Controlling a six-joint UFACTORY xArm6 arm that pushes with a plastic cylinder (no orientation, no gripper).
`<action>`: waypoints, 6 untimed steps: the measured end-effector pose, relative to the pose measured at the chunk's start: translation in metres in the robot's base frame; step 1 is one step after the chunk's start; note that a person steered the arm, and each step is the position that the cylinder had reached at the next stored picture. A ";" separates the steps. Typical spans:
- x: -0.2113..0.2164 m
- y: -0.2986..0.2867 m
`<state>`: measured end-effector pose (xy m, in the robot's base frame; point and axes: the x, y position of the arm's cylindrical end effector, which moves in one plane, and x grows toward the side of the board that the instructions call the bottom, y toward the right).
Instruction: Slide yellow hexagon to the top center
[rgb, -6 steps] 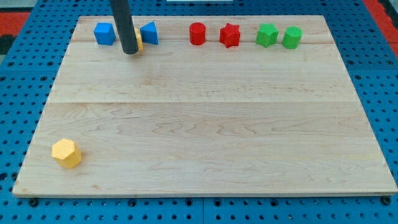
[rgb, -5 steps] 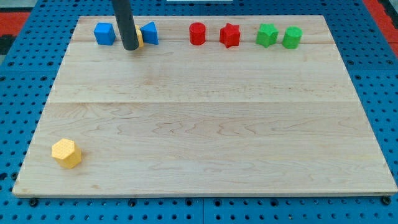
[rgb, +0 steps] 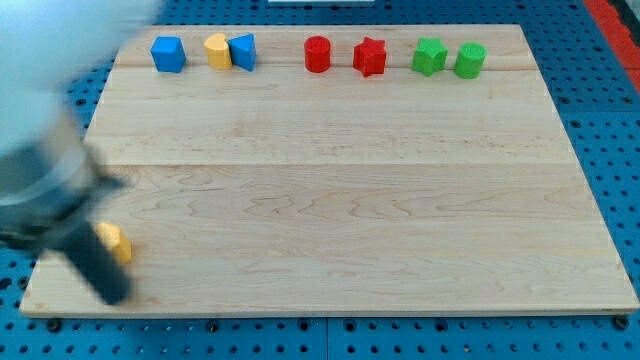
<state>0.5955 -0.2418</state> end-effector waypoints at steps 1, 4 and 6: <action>-0.035 -0.045; -0.013 0.070; -0.139 0.097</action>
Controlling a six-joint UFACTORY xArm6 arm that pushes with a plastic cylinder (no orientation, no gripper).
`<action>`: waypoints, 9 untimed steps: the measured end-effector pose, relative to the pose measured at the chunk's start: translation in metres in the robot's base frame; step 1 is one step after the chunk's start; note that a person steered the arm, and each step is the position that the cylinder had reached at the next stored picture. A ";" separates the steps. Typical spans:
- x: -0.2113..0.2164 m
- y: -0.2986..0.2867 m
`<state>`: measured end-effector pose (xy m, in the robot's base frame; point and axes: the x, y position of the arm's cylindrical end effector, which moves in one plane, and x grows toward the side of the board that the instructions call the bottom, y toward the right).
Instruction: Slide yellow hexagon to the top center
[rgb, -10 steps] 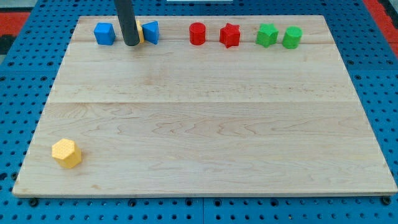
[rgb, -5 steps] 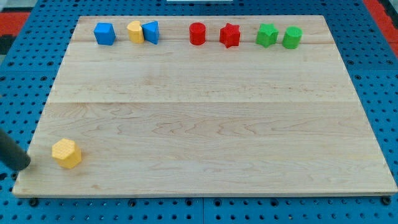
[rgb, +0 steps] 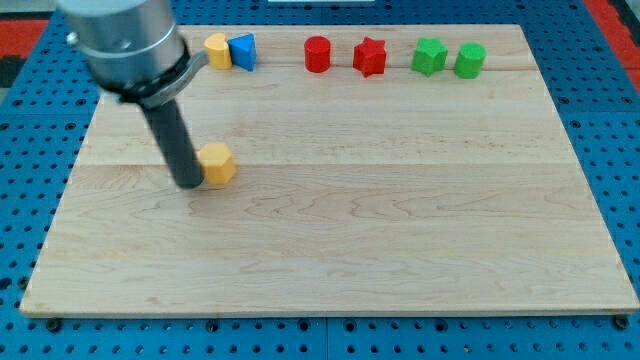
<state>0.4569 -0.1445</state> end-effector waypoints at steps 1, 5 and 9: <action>-0.019 0.013; -0.103 0.077; -0.169 0.086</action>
